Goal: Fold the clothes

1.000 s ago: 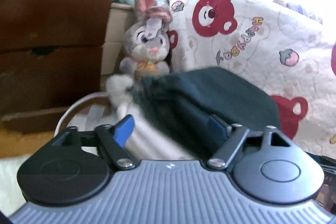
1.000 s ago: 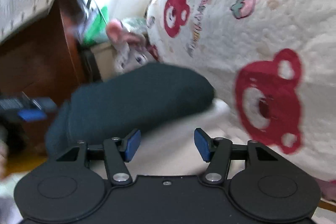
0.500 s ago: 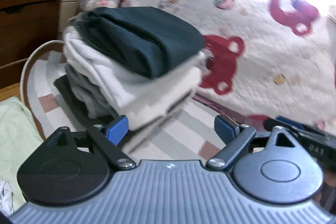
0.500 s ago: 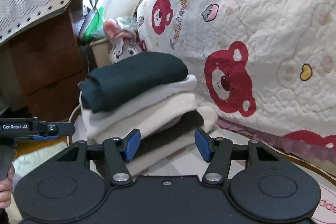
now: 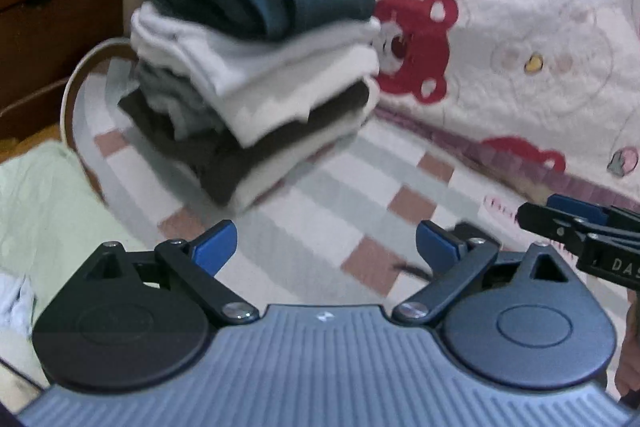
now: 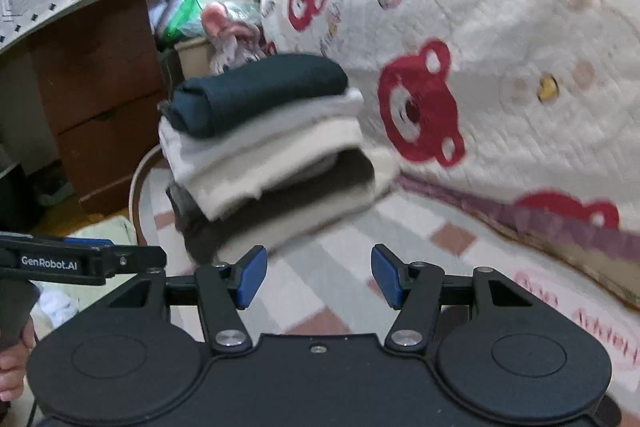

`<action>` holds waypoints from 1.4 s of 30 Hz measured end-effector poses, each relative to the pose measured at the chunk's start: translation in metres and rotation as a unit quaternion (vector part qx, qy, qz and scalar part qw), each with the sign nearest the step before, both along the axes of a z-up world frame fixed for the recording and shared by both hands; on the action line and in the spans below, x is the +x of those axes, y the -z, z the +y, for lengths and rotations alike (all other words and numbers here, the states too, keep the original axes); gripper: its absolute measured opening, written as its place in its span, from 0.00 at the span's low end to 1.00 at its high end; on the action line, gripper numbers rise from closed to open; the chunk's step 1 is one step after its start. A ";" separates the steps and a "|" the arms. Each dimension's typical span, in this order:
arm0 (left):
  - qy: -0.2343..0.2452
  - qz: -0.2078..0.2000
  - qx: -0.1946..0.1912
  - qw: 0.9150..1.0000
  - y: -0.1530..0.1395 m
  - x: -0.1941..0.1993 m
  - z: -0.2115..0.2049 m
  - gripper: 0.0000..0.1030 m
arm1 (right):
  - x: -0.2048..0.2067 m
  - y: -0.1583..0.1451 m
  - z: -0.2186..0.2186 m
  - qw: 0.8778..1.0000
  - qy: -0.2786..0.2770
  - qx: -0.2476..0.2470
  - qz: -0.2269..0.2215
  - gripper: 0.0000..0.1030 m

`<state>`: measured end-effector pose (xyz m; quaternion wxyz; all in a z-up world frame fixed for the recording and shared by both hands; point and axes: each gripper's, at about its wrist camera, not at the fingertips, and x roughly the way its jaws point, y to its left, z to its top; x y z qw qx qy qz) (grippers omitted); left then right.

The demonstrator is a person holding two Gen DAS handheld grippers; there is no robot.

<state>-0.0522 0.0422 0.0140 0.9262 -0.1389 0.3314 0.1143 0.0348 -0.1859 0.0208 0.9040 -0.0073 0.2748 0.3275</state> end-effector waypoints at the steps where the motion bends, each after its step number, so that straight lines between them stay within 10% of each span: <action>1: 0.001 0.007 -0.001 1.000 0.003 -0.002 -0.003 0.94 | -0.003 0.004 -0.004 1.000 0.004 0.001 0.004 0.61; 42: 0.068 0.020 0.058 0.996 -0.009 -0.015 -0.054 1.00 | -0.034 0.016 -0.027 1.000 0.025 -0.009 -0.001 0.61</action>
